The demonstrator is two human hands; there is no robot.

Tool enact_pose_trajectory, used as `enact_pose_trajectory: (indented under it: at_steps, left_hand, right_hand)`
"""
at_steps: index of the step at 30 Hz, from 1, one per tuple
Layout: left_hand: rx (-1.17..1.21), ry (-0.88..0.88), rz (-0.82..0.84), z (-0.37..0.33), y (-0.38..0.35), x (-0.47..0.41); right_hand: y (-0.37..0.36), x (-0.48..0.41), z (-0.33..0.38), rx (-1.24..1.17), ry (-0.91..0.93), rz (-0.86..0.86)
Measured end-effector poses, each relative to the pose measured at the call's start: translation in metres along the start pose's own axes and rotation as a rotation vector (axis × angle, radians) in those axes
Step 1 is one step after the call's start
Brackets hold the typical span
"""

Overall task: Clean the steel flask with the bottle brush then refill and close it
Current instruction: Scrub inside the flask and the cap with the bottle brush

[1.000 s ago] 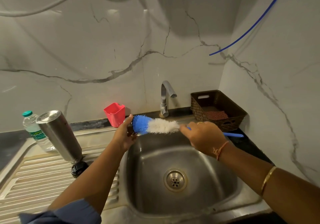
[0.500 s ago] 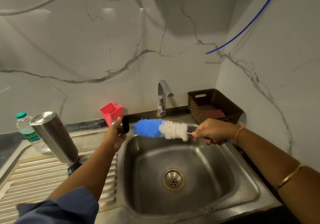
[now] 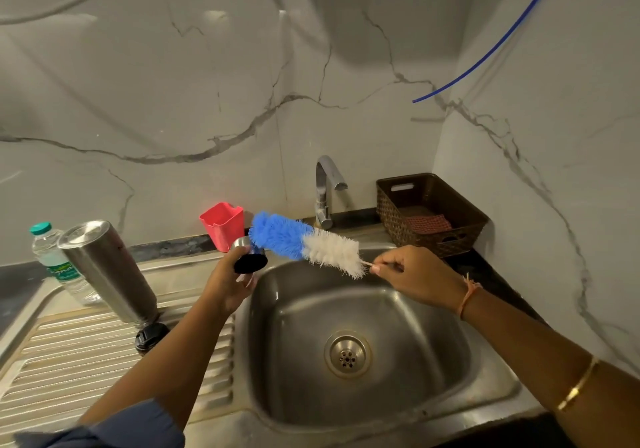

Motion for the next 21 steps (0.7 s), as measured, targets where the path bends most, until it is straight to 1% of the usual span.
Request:
enact_pose_trajectory:
  at_steps: [2, 7, 11, 15, 19, 21]
  left_hand:
    - [0.051, 0.036, 0.031, 0.001, 0.004, -0.001]
    - [0.139, 0.020, 0.044, -0.005, 0.005, 0.000]
    - [0.211, 0.034, 0.042, -0.007, -0.001, 0.003]
    - [0.302, 0.046, 0.043, -0.011, -0.008, 0.006]
    - [0.448, 0.118, 0.078, -0.013, -0.021, 0.012]
    - [0.436, 0.134, 0.108, -0.009, -0.033, 0.019]
  right_hand:
    - [0.000, 0.002, -0.009, -0.022, -0.005, 0.000]
    - [-0.008, 0.017, -0.030, -0.022, -0.011, -0.050]
    - [-0.025, 0.029, -0.030, 0.052, 0.106, -0.085]
    - [-0.035, 0.031, -0.032, 0.115, 0.160, -0.199]
    - [-0.043, 0.032, -0.025, 0.123, 0.198, -0.303]
    - [-0.044, 0.030, -0.009, 0.149, 0.218, -0.338]
Point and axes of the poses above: each hand's wrist, its own x-axis away from the middle knuckle, its own y-axis out of the back of the hand, z = x × y, the point moved 5 cm from there along -x, towards the middle knuckle, and after that the axes turned 7 degrees about -z, right-handed, at the moved point
